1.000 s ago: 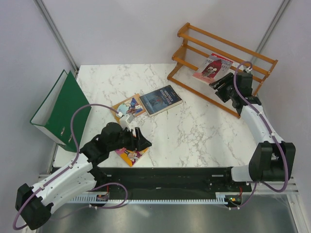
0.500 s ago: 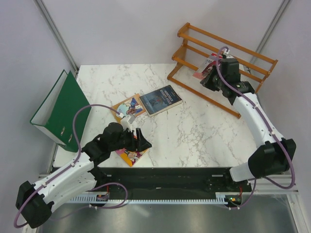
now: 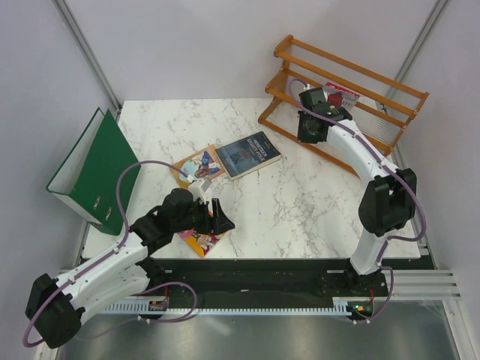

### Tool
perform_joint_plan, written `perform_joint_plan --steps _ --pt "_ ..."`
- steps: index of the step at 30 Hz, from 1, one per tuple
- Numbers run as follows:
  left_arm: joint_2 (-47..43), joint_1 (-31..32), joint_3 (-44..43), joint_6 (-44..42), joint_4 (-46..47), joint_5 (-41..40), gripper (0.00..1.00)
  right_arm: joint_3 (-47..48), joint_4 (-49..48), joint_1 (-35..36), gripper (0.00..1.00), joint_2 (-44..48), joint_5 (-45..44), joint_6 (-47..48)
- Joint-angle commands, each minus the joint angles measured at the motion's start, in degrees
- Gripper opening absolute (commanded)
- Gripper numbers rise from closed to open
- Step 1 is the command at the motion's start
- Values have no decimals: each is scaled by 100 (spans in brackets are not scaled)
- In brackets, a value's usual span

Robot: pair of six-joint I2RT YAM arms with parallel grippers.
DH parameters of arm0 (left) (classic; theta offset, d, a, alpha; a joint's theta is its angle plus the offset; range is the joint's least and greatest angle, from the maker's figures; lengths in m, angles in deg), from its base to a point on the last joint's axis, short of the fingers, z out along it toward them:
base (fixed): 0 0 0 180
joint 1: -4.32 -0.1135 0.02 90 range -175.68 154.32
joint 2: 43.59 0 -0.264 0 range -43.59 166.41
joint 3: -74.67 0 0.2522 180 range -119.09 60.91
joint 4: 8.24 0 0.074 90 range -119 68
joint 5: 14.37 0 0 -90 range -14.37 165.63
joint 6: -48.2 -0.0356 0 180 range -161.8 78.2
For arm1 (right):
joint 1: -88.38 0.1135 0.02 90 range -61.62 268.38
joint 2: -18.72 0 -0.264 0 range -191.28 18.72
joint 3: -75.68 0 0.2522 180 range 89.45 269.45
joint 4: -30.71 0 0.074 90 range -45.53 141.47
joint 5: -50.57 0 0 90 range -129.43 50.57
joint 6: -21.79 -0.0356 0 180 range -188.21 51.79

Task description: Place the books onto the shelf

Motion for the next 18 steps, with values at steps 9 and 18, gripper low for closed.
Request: perform_joint_plan --steps 9,18 --pt "-9 35 -156 -98 57 114 75 1055 165 -6 0 -741 -1383 409" --pt "-27 35 -139 -98 13 105 75 1266 165 -68 0 -996 -1586 435"
